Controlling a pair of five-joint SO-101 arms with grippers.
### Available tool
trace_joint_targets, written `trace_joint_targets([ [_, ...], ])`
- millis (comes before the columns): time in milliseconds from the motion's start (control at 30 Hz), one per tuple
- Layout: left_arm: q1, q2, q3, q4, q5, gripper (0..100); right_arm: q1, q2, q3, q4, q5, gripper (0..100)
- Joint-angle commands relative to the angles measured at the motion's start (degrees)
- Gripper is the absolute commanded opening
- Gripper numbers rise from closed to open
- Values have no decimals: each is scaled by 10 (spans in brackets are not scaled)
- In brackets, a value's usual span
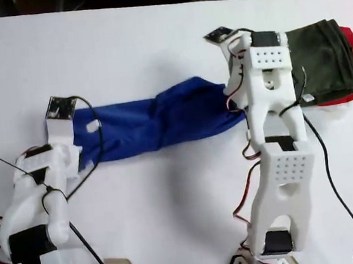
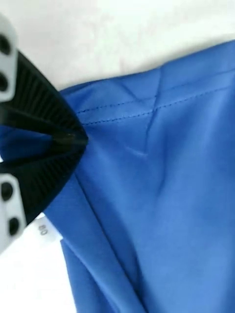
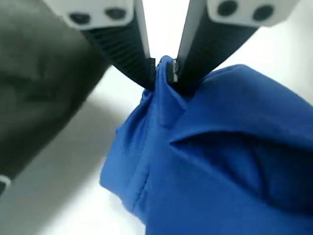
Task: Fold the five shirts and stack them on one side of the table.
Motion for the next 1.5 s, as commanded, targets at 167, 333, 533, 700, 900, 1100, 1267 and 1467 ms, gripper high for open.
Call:
trace_joint_targets([
  [167,4,-12,0,-7,3,24,12,-103,116,21,107,19],
  [333,4,-12,0,-7,3,24,37,-109,143,20,126,19],
  [533,4,-12,0,-7,3,24,55,-109,143,12,127,46],
  [700,4,-12,0,-7,3,24,50,-130,118,15,117,207],
  [900,4,-12,0,-7,3,24,15,-174,127,20,57,162],
  [1100,4,-12,0,-7,3,24,-87,-209,229,7,57,88],
  [1267,4,-12,0,-7,3,24,-99,-209,235,-53,53,88],
  [1467,4,-12,0,-7,3,24,-87,-185,232,-75,53,170],
])
